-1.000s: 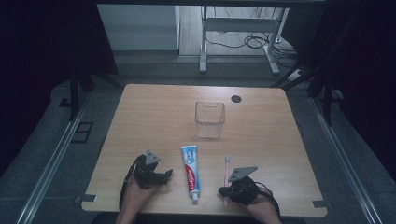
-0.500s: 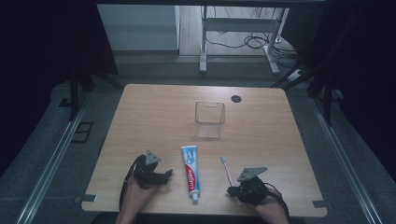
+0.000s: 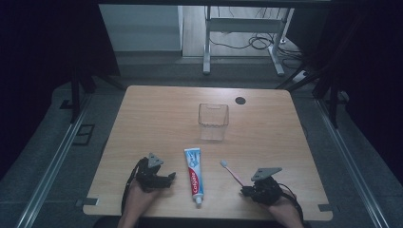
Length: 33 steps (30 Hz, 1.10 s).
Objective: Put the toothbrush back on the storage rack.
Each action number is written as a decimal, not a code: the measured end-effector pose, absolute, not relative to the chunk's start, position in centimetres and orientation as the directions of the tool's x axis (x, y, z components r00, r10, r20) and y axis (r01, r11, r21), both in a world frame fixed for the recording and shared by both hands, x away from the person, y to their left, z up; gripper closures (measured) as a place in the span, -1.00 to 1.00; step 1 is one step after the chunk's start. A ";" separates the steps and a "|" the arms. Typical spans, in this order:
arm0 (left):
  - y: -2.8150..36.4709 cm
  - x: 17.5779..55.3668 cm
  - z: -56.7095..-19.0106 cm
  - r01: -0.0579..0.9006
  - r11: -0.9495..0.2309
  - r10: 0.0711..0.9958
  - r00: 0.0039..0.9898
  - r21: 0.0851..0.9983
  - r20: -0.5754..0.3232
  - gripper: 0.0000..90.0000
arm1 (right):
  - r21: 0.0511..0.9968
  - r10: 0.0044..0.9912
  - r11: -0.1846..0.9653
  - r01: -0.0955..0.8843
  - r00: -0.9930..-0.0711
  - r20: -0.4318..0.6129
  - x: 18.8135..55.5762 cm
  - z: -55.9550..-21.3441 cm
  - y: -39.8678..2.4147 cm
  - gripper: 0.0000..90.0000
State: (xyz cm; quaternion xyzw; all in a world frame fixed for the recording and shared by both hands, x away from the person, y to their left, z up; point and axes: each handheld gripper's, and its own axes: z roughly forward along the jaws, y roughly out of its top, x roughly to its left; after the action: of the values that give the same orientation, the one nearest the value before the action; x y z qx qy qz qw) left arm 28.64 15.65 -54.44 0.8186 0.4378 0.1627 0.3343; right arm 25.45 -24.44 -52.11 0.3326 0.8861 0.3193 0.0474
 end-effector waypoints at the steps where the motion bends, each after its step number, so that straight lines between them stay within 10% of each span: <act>1: 15.7 28.6 -54.4 0.608 -0.393 0.825 0.564 0.690 -0.027 -0.70 | 0.599 0.623 0.575 0.558 -0.773 0.122 25.5 -52.1 -24.6 0.82; 33: 15.7 28.6 -54.4 0.608 -0.394 0.825 0.564 0.689 -0.026 -0.70 | 0.441 0.620 0.696 0.567 -0.784 0.028 28.2 -49.3 -25.1 0.60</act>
State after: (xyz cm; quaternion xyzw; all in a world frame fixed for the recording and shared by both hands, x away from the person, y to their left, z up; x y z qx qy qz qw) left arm 28.64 15.66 -54.43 0.8189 0.4377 0.1626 0.3337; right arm 28.22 -25.06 -49.26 0.3229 0.9189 0.2183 0.0615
